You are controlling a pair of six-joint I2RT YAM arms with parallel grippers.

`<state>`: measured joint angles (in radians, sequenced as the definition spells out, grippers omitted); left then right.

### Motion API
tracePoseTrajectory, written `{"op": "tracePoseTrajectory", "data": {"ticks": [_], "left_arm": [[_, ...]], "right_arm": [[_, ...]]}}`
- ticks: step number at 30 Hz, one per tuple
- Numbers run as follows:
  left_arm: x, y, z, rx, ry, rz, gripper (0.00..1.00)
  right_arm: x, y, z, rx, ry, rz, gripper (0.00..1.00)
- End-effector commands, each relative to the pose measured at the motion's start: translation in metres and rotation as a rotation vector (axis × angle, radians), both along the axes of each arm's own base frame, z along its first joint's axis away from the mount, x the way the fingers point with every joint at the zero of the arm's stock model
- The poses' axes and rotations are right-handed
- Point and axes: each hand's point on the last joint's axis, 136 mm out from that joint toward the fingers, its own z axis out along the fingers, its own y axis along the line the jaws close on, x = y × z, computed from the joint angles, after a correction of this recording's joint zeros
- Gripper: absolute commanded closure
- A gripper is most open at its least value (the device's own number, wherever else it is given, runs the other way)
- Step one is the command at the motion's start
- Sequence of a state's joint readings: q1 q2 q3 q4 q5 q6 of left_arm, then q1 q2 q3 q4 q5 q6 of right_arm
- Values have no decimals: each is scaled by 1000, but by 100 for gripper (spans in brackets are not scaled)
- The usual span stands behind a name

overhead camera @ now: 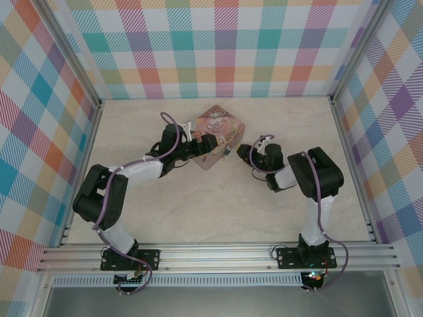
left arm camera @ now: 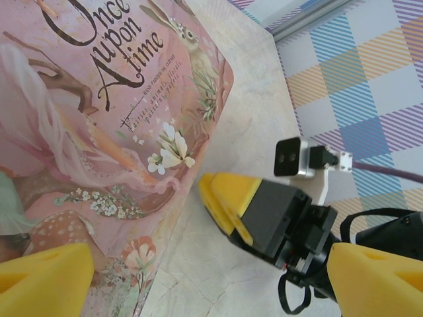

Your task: Unlock the padlock with the key

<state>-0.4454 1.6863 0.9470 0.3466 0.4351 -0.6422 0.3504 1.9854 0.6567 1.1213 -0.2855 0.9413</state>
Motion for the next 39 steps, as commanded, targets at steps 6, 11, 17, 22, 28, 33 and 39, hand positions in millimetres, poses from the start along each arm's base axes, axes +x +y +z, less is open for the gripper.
{"op": "tracePoseTrajectory", "data": {"ticks": [6,11,17,22,28,33,39], "left_arm": [[-24,22,-62,115,246,47,9],[-14,22,-19,128,159,37,7],[15,42,21,177,71,83,4],[48,57,20,248,46,112,2],[83,40,26,222,0,64,3],[87,0,35,199,-36,-39,5],[84,-23,10,242,8,-78,5]], "right_arm": [[-13,17,6,41,-85,96,67],[-15,13,4,20,-83,82,65],[-17,12,8,5,-93,85,62],[-18,10,6,1,-92,79,60],[-20,10,5,0,-88,79,60],[-21,8,2,-9,-79,73,60],[-24,7,5,-8,-92,78,60]]}}
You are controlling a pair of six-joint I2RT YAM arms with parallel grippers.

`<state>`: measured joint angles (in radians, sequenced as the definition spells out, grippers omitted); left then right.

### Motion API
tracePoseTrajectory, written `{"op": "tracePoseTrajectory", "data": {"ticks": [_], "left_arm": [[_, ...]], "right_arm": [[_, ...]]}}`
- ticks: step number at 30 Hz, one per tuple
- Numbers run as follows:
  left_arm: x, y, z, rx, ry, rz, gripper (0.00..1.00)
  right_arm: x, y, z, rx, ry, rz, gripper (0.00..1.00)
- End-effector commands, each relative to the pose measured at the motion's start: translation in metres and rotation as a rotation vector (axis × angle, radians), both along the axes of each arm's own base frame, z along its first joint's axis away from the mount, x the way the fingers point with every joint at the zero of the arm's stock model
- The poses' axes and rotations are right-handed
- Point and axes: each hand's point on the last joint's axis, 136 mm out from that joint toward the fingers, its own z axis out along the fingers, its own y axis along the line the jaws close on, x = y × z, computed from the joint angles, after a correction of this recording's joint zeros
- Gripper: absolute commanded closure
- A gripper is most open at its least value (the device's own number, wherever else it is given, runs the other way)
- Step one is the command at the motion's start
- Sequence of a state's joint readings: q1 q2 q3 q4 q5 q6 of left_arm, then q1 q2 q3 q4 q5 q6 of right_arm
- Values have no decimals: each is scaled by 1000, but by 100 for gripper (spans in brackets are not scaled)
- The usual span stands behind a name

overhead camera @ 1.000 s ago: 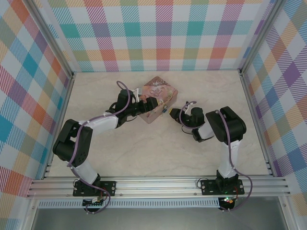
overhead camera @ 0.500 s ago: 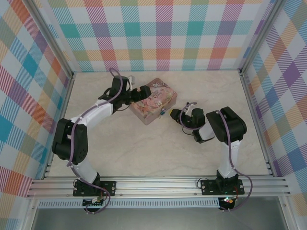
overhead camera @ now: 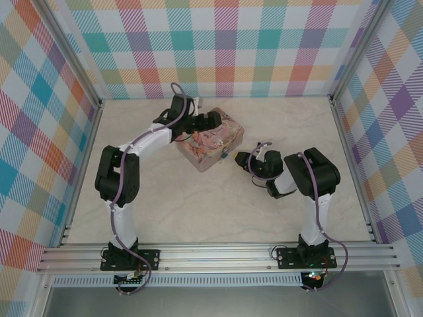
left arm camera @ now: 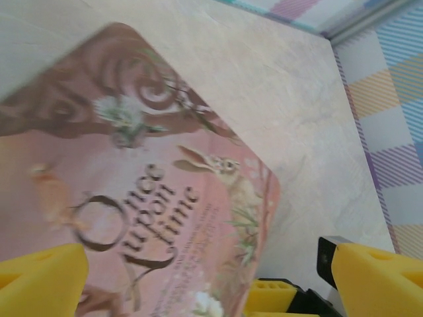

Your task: Unlock the padlock with the key

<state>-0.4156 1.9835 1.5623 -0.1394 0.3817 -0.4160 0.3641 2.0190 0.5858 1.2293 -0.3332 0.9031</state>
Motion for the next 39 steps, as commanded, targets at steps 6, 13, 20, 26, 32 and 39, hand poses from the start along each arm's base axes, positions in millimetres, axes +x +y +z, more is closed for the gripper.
{"op": "tracePoseTrajectory", "data": {"ticks": [6,13,20,26,32,39], "left_arm": [[-22,-13,-35,57,81,-62,5],[-58,-12,-56,57,136,-69,5],[-89,-13,-59,12,156,-39,5],[-97,-13,-58,11,154,-31,5],[-97,-11,-62,25,160,-27,5],[-97,-11,-63,25,159,-29,5]], "right_arm": [[-7,-3,22,-18,-72,4,60],[-15,-5,25,-18,-59,4,60],[-26,5,18,-20,-44,36,62],[-35,17,8,-12,-32,70,64],[-30,21,8,2,-45,83,66],[-21,15,7,55,-50,78,67]]}}
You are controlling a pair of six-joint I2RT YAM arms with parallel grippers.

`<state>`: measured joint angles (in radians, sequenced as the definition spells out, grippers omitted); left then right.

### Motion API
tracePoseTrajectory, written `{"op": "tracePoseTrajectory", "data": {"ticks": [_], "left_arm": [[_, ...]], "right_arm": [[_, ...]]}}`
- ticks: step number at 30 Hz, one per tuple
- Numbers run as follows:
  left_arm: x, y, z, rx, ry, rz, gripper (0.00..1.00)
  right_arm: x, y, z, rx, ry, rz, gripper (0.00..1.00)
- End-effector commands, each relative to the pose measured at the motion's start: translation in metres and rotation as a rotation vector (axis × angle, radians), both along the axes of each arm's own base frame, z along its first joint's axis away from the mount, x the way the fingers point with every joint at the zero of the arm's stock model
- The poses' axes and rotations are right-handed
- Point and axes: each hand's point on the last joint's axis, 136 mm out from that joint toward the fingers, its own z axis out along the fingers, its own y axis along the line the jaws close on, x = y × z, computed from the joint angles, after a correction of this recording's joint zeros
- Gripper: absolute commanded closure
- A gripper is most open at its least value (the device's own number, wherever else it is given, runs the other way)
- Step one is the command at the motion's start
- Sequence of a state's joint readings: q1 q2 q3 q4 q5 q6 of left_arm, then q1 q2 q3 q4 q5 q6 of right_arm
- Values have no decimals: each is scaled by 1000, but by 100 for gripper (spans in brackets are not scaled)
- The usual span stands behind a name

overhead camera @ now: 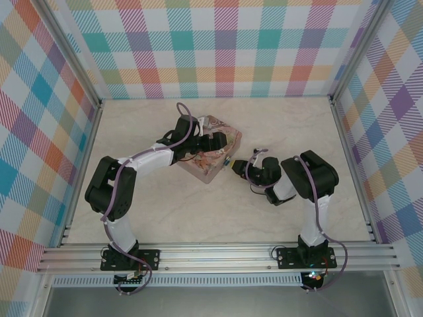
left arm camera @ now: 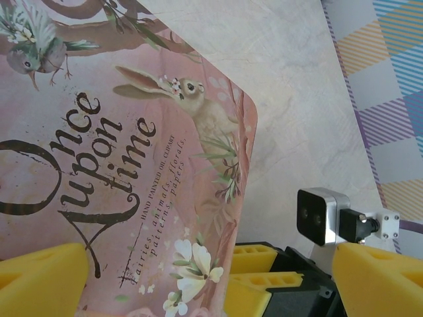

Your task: Unlock the padlock with the key

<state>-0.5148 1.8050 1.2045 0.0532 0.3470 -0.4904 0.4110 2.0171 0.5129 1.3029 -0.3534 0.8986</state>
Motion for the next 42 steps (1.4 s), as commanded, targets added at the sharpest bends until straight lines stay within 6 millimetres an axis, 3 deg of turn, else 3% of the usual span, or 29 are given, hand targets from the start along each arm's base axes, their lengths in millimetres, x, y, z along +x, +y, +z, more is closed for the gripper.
{"op": "tracePoseTrajectory", "data": {"ticks": [1,28,42], "left_arm": [[-23,4,-35,52,132,-1,5],[-22,4,-37,53,138,-1,5],[-22,4,-37,51,139,2,5]], "right_arm": [[9,2,11,60,-44,14,67],[23,16,14,105,-47,66,70],[20,22,30,131,-65,89,73]]}}
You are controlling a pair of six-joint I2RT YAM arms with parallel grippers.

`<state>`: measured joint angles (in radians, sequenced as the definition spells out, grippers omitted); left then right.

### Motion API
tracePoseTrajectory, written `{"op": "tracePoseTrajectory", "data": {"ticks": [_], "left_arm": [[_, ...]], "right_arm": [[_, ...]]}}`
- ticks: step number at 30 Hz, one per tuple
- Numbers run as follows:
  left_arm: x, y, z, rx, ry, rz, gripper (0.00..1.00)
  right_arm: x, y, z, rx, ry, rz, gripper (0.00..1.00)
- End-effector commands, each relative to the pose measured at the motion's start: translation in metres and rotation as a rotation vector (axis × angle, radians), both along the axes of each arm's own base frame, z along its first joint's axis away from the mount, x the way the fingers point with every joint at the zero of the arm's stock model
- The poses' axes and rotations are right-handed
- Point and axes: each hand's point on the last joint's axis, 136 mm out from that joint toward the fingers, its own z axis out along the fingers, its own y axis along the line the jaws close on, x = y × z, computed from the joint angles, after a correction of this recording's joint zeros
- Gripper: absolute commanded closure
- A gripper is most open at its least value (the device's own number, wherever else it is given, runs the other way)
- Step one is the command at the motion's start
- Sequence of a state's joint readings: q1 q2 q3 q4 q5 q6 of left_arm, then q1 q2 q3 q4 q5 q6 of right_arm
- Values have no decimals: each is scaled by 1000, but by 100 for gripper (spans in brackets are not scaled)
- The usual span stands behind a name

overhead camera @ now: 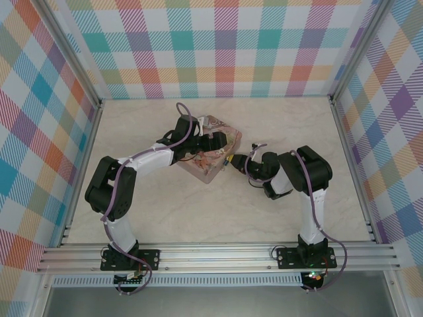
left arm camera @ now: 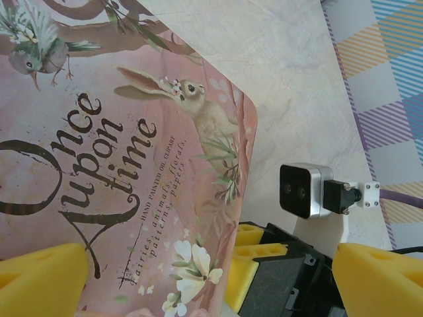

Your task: Unlock the padlock with the key

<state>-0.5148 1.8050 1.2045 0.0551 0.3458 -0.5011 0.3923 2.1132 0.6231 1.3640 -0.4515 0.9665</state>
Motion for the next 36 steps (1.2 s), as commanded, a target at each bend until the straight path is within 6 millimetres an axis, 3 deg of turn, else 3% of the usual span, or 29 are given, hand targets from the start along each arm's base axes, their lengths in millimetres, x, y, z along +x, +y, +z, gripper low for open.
{"op": "tracePoseTrajectory", "data": {"ticks": [1,11,25,36], "left_arm": [[-22,4,-37,56,133,-6,5],[-22,4,-37,55,132,-4,5],[-22,4,-37,55,132,-3,5],[-22,3,-37,50,132,-2,5]], "right_arm": [[1,6,24,39,-62,23,73],[-1,6,37,46,-96,28,73],[1,19,35,58,-89,55,74],[0,26,36,63,-92,73,87]]}}
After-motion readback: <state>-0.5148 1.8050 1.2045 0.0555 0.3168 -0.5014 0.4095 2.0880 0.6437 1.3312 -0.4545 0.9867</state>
